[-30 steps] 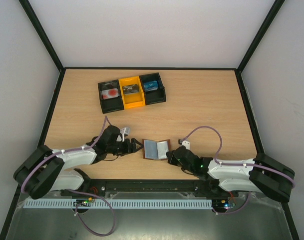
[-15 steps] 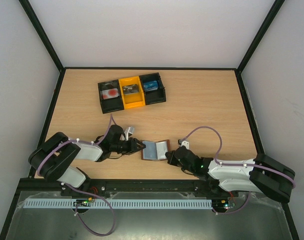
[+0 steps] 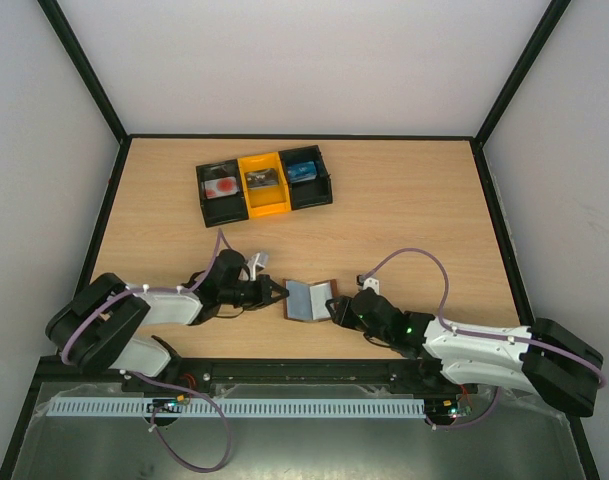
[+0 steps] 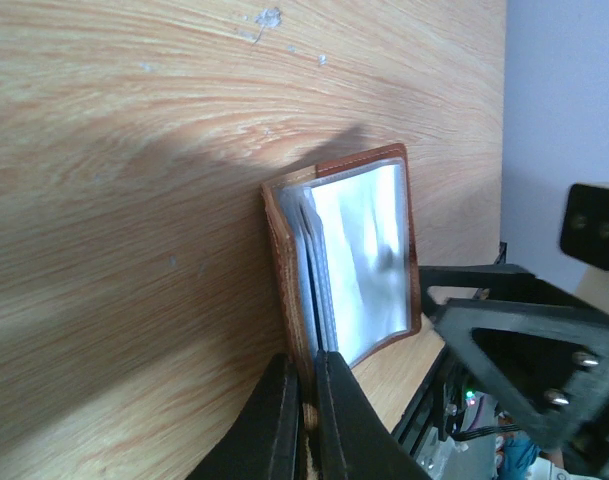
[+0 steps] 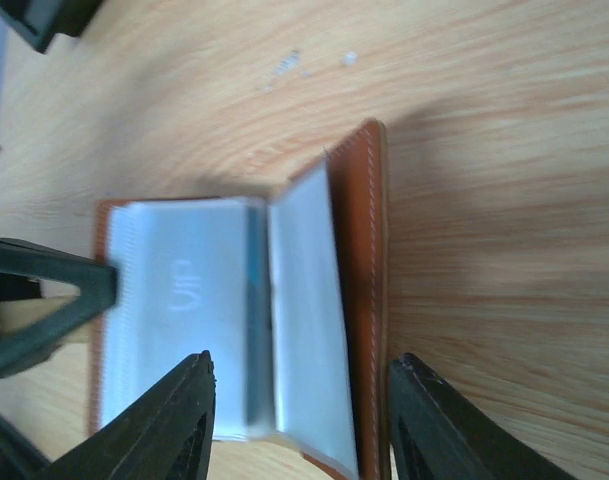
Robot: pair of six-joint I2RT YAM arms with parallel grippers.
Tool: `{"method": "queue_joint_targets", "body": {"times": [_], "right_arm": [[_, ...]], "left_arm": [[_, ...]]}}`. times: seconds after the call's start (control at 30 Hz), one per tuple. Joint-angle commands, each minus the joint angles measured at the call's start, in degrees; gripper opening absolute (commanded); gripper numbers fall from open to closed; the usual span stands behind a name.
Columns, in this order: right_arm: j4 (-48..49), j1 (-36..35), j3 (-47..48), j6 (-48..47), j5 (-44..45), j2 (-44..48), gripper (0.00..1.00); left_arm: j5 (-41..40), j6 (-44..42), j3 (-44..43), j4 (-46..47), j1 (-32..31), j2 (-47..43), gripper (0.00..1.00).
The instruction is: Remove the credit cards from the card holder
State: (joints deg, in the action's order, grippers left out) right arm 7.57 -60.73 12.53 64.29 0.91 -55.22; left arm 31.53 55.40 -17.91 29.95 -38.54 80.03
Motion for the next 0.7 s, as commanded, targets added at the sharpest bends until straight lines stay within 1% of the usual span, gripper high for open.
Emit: {"method": "queue_joint_targets", "body": {"times": [0.0, 0.13, 0.23, 0.3, 0.4, 0.47, 0.53, 0.6, 0.67], "right_arm": [[-4.45, -0.10, 4.02, -1.59, -1.11, 1.21, 0.48], [-4.48, -1.29, 7.25, -1.85, -2.38, -0.37, 0.48], [-6.01, -2.58, 9.75, -1.47, -0.99, -1.85, 0.48], [-7.37, -3.00, 11.08, -1.13, -0.03, -2.32, 0.49], [-10.06, -3.26, 12.27, -0.07, 2.20, -1.42, 0.52], [-10.03, -3.33, 12.07, 0.08, 2.75, 0.35, 0.52], [-10.30, -3.38, 12.15, -1.64, 3.44, 0.78, 0.54], [-13.76, -3.34, 14.64, -3.49, 4.59, -0.43, 0.55], [-13.89, -3.35, 15.75, -5.37, 3.06, -1.77, 0.56]], "left_arm": [[-2.00, -2.32, -1.30, -5.43, -2.03, -1.57, 0.02], [-1.88, -1.85, -2.29, -5.64, -3.68, -1.90, 0.02], [-2.16, -1.54, -2.43, -6.05, -4.29, -3.07, 0.02], [-2.30, -1.65, -2.56, -6.86, -4.41, -3.86, 0.02], [-2.91, -2.15, -2.52, -8.60, -4.40, -5.09, 0.02], [-3.41, -2.37, -2.48, -9.72, -4.40, -5.72, 0.02], [-3.41, -2.40, -2.29, -9.87, -4.43, -6.12, 0.02], [-3.40, -2.44, -2.30, -10.03, -4.43, -6.41, 0.02], [-3.47, -2.36, -2.18, -10.16, -4.43, -6.67, 0.02]]}}
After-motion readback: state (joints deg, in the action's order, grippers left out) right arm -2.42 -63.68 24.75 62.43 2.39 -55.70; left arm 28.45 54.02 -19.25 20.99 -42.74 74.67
